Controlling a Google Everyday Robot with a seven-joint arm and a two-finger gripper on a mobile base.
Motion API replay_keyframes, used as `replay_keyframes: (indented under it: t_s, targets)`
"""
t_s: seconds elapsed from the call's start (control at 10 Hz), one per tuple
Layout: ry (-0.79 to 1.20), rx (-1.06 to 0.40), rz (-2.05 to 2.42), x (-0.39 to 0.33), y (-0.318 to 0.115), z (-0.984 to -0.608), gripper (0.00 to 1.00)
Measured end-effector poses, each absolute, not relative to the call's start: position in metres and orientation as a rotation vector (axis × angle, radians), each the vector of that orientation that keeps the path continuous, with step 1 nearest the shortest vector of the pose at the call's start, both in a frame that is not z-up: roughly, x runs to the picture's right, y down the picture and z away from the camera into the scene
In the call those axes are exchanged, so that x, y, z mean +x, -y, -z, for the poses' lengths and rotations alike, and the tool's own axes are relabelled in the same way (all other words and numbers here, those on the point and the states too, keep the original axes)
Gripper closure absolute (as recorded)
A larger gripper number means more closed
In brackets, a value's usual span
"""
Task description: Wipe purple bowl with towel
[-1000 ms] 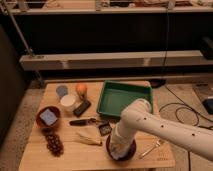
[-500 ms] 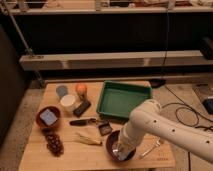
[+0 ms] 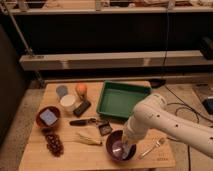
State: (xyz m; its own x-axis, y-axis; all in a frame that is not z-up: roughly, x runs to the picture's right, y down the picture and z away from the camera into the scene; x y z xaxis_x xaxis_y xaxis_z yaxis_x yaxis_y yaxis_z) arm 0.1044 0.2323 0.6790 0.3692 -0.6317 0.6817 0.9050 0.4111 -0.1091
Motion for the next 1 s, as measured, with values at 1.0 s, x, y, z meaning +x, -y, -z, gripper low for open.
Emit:
replay_keyframes:
  t_s: [1.0]
  targets:
    - [0.665,-0.458,1.108,0.024,-0.194,-0.715,0.86]
